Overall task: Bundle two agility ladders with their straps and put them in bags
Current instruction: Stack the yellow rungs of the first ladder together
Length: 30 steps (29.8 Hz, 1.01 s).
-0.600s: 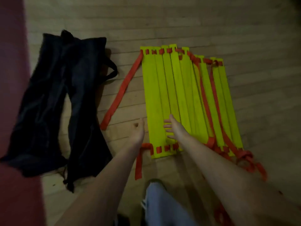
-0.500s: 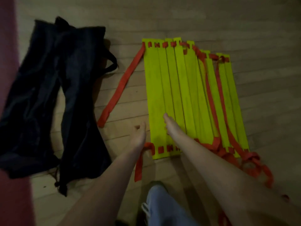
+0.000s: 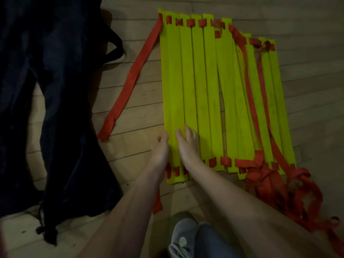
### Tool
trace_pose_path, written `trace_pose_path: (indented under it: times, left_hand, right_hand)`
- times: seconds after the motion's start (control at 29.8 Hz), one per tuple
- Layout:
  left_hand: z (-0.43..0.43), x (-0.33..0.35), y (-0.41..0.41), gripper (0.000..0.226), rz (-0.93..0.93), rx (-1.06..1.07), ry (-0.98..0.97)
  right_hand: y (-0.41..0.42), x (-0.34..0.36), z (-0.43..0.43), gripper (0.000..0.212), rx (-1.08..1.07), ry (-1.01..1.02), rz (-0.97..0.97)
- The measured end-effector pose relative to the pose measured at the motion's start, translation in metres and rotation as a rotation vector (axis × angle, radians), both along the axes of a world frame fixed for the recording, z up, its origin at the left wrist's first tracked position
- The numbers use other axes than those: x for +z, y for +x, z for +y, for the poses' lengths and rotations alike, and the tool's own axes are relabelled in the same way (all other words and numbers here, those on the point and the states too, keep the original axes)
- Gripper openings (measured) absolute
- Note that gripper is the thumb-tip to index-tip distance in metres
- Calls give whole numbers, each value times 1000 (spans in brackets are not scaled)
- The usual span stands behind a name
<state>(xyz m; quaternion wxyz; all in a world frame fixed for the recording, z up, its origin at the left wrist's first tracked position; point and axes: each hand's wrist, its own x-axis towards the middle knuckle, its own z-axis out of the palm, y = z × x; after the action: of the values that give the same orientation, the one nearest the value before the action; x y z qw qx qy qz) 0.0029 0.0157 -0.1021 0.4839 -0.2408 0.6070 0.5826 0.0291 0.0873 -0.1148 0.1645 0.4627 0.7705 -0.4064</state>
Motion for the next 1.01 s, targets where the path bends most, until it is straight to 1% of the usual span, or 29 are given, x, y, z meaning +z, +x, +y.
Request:
trace_pose_path:
  times: [0.07,0.17,0.2,0.27,0.3,0.37,0.47,0.57,0.6,0.67,0.74,0.84,0.87,0.94,0.97,1.01]
  left_hand:
    - [-3,2,-1,56,-29,-4,-1]
    - [-8,-6,2,49,-36,14,-56]
    - [-10,-8,4,45,-13,19,-91]
    - [-14,-2,8,31,13,40,-131]
    - [-16,-3,8,33,17,26,-153]
    - [-22,-2,7,43,19,42,-204]
    - [-23,-3,7,44,40,65,-252]
    - [-19,-6,11,43,44,103,-265]
    - [-19,-2,11,42,58,120,-280]
    - [-17,0,10,37,84,151,-287]
    - [-18,0,8,33,47,148,-200]
    - [-22,2,3,30,-59,70,-4]
    - [-22,2,2,31,-72,35,20]
    - [-20,3,2,40,-48,-13,20]
    - [-18,4,3,40,-36,-15,27]
    - [-17,7,6,37,-55,-17,76]
  right_hand:
    - [-2,-1,2,50,-41,-36,13]
    - [-2,-1,-4,50,-82,-110,27]
    - [-2,1,-6,50,-99,-140,31]
    - [1,5,-3,48,-135,-221,47]
    - [3,5,0,46,-156,-284,68]
    - [6,10,2,44,-164,-371,79]
    - [6,11,1,44,-208,-420,103]
    - [7,9,-1,43,-309,-425,114]
    - [9,8,-1,39,-328,-427,122]
    - [9,11,0,24,-297,-392,165]
    - [7,16,2,31,-229,-342,204]
    - [9,20,10,30,-190,-335,249]
    - [11,20,13,30,-185,-327,255]
    - [16,21,16,31,-174,-269,263]
    - [17,20,15,31,-156,-210,272]
    - [18,19,14,31,-121,-125,271]
